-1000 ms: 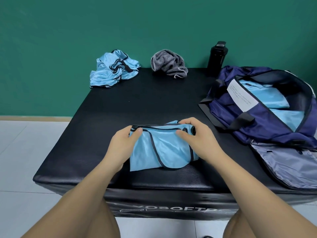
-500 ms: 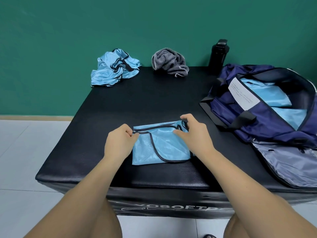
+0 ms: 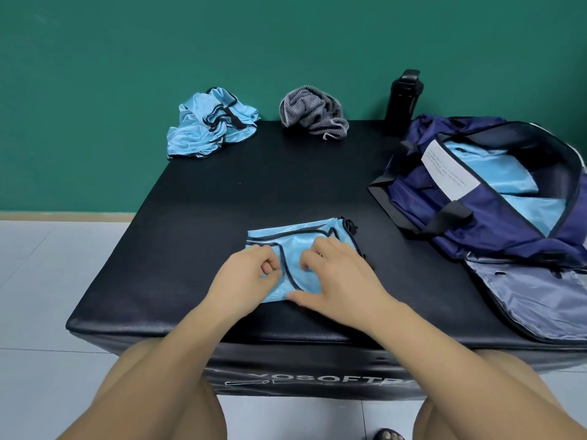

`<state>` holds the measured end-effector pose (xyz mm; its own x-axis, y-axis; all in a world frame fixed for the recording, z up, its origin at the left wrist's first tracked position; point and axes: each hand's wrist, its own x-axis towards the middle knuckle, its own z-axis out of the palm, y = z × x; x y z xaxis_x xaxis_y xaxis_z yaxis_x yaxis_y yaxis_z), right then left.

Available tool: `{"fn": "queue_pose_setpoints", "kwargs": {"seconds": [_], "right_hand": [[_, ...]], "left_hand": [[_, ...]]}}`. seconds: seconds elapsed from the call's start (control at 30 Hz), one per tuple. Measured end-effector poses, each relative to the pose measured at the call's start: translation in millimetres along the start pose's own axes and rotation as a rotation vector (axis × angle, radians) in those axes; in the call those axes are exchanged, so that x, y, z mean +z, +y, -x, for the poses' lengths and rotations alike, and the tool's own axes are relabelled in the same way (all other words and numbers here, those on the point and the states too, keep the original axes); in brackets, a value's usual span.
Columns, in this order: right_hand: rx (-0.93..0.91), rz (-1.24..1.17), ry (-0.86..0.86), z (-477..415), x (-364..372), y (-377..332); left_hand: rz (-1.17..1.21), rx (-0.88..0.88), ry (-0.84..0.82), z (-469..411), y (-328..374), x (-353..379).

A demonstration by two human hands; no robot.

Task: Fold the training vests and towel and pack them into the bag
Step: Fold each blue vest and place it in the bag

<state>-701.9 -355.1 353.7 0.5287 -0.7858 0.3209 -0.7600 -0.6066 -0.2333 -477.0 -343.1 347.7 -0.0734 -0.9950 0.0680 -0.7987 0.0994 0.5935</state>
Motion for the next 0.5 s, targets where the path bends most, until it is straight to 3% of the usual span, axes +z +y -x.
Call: {"fn": "queue_pose_setpoints", "kwargs": {"seconds": [0.13,0.3,0.5], "right_hand": [[-0.005,0.06,-0.112,-2,3,5],[0.042,-0.055,-0.153,-4,-10,14],[0.302,-0.082,0.049,-18,-16,41]], "left_hand": [[-0.006,-0.004,-0.021,-2,-4,1],[-0.012,-0.004,-0.035,-3,-8,3],[-0.05,0.022,-0.049,-2,-11,3]]}}
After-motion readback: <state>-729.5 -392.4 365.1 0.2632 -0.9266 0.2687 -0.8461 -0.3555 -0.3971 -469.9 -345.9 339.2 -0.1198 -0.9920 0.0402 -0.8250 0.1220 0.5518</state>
